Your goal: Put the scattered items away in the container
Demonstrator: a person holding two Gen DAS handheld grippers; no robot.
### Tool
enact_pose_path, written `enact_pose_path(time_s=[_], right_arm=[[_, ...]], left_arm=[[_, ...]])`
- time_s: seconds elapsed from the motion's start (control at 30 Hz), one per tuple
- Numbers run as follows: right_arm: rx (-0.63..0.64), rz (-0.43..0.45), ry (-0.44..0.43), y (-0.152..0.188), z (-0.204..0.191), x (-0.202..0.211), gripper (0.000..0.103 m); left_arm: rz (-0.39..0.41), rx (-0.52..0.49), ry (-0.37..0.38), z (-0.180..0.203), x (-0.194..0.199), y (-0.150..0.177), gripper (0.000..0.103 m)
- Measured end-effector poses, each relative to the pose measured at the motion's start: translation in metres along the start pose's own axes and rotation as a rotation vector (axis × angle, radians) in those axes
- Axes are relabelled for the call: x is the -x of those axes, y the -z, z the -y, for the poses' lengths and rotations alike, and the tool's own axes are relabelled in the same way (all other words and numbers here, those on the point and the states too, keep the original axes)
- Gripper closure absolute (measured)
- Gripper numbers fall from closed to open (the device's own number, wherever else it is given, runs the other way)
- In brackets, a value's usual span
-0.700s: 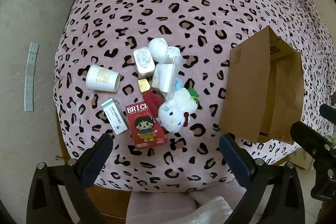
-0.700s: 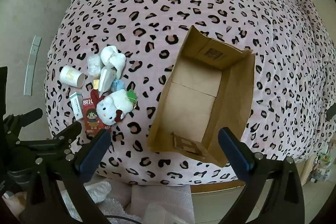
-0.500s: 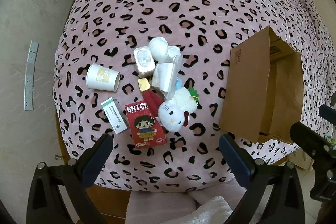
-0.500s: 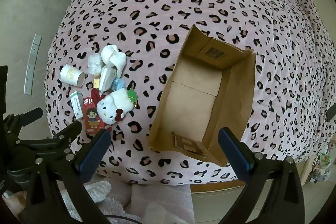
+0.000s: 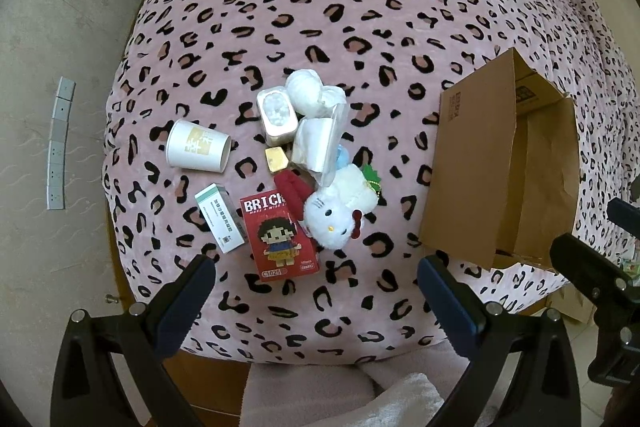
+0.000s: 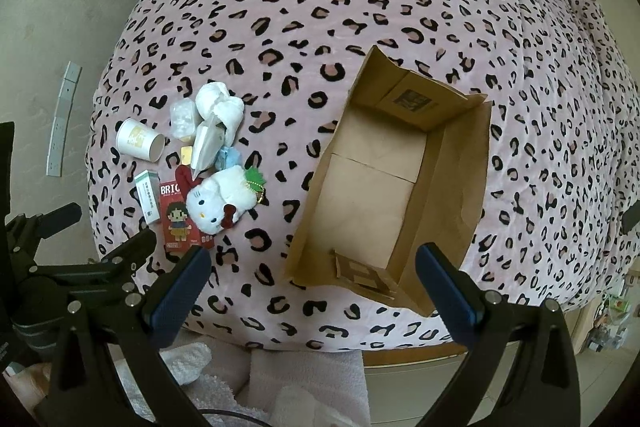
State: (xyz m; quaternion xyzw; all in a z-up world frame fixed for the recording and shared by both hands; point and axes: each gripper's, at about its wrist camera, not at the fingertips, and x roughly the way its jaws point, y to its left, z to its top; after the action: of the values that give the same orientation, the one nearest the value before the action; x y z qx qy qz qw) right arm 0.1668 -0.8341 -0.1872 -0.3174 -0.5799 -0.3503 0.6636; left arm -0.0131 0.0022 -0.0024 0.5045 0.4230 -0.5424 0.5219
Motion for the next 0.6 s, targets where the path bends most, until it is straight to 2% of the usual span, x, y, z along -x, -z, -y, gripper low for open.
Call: enact_pose_path(time_s=[0.6], right_arm=[[-0.032, 0.002, -0.056, 0.020, -0.035, 0.002, 0.000]], left_arm=[[-0.027, 0.041, 0.002, 0.001, 0.000, -0.001, 0.000]])
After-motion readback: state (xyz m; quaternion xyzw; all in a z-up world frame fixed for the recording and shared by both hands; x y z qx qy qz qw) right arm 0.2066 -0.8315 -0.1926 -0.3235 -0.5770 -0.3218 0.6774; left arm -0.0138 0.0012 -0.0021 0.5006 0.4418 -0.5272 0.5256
